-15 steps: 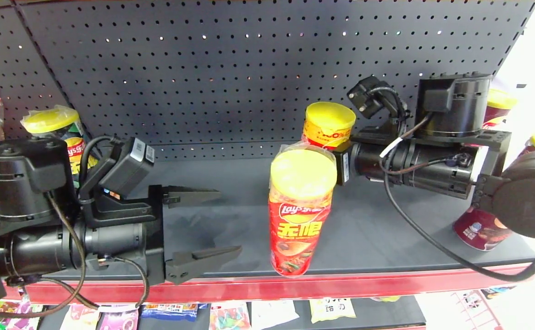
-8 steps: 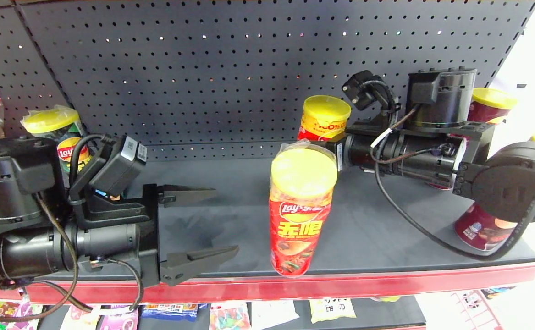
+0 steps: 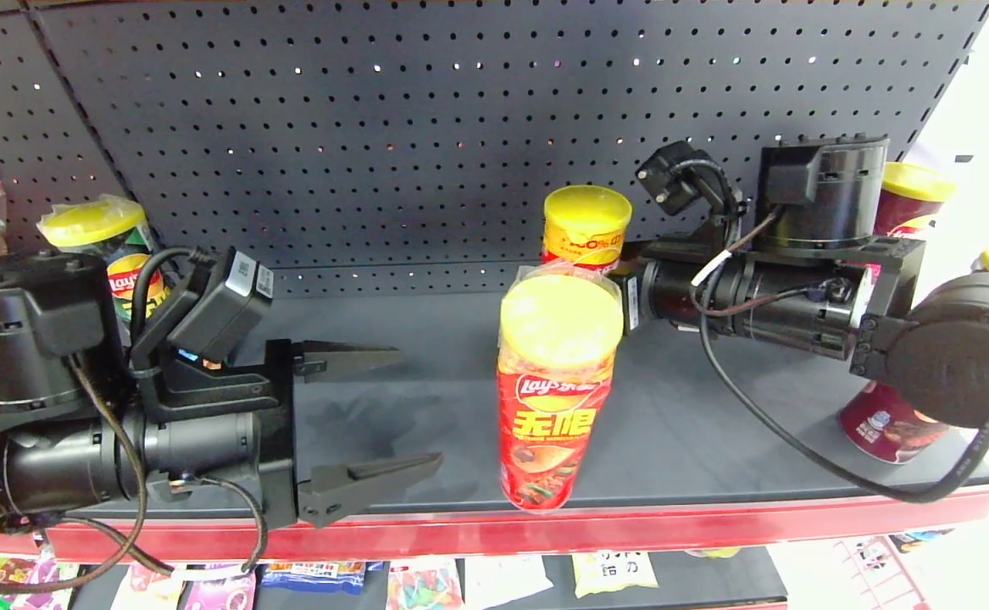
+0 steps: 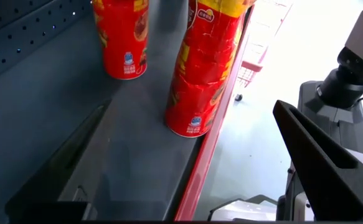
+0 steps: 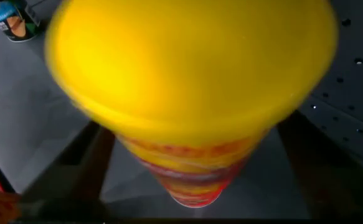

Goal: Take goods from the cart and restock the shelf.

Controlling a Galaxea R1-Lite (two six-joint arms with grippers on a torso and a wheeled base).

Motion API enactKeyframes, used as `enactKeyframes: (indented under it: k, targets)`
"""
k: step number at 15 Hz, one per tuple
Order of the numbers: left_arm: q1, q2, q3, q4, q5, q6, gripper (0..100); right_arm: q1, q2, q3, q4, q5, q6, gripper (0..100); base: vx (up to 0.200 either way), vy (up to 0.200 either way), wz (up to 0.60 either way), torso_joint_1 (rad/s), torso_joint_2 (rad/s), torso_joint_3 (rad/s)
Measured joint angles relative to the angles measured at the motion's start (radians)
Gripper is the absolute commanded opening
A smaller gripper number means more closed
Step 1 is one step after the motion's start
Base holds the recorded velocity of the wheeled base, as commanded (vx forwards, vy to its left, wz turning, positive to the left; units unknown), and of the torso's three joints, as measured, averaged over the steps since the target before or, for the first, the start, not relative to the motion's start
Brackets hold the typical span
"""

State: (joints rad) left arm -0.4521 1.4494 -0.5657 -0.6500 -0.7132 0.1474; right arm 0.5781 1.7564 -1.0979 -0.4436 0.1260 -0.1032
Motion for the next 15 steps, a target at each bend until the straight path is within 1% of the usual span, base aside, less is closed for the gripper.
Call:
enactKeyframes:
  k: [5,11,13,15]
  targets:
    - [-0.003,0.006,0.000,0.000,0.009,0.000,100,-0.003,-0.064,0.108,-0.001,-0.002,0.005,100,0.000,0.000,0.00,0.000,0.00,0.000]
    - [-0.007,0.016,0.001,0.000,0.009,0.003,100,-0.040,-0.145,0.197,-0.002,-0.003,0.005,100,0.000,0.000,0.00,0.000,0.00,0.000]
    - [-0.007,0.018,0.002,0.000,0.011,0.002,100,-0.046,-0.189,0.246,-0.002,-0.012,0.005,100,0.000,0.000,0.00,0.000,0.00,0.000]
    - [-0.004,0.019,0.012,0.004,0.031,0.001,100,-0.051,-0.233,0.302,-0.001,-0.034,0.005,100,0.000,0.000,0.00,0.000,0.00,0.000]
